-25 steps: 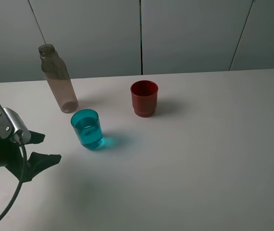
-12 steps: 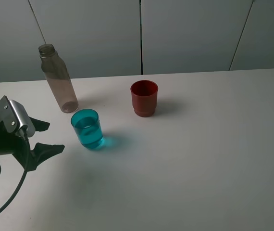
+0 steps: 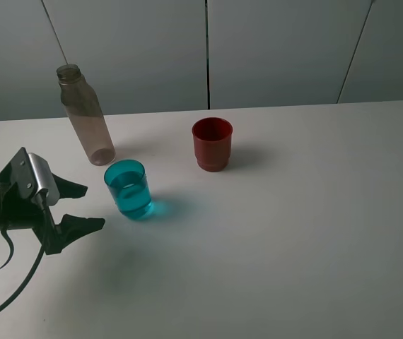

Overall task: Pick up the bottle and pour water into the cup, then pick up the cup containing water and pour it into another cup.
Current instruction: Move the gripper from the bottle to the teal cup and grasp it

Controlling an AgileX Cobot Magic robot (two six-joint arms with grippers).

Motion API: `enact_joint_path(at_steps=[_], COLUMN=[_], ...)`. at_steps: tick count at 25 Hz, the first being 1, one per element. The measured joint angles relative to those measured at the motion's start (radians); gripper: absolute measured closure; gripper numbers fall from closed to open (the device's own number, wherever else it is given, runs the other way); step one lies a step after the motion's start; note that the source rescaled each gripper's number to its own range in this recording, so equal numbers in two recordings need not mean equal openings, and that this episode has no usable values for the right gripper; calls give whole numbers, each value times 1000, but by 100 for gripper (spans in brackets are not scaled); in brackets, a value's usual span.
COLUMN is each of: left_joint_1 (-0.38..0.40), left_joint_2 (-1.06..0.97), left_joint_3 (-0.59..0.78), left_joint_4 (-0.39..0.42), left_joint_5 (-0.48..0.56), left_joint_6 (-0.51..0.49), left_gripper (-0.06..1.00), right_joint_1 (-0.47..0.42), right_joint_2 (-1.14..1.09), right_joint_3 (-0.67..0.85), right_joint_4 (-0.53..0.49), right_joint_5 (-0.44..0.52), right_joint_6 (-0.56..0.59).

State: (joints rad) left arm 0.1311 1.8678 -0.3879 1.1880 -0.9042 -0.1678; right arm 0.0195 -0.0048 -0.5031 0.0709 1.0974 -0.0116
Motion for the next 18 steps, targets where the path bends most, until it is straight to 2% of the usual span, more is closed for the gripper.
enact_joint_path(at_steps=[6,18], left_joint_1=[0,0], left_joint_2=[59,99], left_joint_3=[-12,-71], left_joint_4=[-23,-46], left_joint_5=[-64,-72], left_joint_6=[40,60], left_gripper=[-6,-6], right_joint_1=[0,0], right_joint_2=[0,0], right_joint_3=[0,0], right_joint_4=[0,0], right_joint_5=[0,0], right_joint_6=[0,0])
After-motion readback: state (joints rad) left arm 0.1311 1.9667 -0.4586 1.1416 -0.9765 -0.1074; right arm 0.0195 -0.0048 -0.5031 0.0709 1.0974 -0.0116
